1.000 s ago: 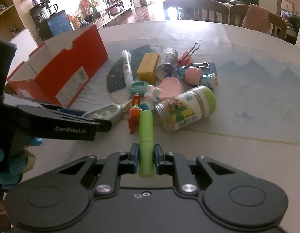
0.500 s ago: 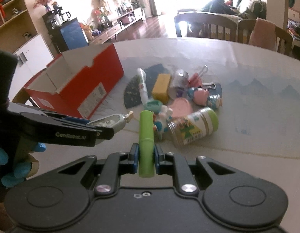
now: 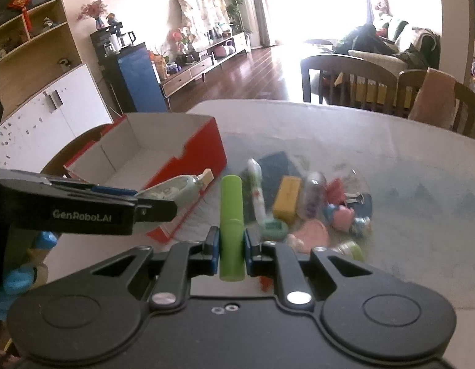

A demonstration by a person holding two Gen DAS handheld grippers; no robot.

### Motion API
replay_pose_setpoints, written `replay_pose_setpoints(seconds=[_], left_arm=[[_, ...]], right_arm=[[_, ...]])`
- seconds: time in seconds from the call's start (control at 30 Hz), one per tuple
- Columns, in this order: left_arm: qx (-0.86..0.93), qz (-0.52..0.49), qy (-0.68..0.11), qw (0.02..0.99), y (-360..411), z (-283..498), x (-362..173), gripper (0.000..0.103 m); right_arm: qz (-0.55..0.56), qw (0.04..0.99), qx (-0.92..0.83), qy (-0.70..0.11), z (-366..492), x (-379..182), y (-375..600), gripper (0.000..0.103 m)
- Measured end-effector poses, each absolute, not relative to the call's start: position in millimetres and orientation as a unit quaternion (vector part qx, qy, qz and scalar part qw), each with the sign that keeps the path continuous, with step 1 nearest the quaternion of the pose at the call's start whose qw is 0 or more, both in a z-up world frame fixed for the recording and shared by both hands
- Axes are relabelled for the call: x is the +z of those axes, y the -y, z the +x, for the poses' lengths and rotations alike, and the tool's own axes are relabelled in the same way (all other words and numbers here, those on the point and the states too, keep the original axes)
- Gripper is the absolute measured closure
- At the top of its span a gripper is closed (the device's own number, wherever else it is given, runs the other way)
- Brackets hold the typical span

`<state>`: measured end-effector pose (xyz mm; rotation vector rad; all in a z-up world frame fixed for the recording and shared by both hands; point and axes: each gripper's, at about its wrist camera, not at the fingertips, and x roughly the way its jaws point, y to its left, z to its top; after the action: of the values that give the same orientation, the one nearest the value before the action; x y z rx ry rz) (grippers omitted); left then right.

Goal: Organize rigid objects
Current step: 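Carry both items into the cardboard box and lower them to its floor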

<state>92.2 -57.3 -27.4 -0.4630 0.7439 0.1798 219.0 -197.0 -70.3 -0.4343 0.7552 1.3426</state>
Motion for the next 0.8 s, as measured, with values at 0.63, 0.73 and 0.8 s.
replay_pose_setpoints(seconds=[0.63,0.73,0.8], left_arm=[[0.092,-0.235,-0.338,0.907,-79.1,73.7,-28.8,0.048],[0.097,-0.237,-0.347,0.902,-103.5,73.7,-37.7,0.048],[0.103,-0.237,-0.353,0.899,-118.9,73.8,-44.7,0.048]], right_arm=[[-0.197,0.700,0.595,-0.341,134.8,-59.8,69.0,0.089],[-0.204,0.699,0.593,-0.344,119.6,-67.1,46.7,0.089],[-0.209,0.696,0.590,-0.352,113.5,-74.6,31.4,0.089]])
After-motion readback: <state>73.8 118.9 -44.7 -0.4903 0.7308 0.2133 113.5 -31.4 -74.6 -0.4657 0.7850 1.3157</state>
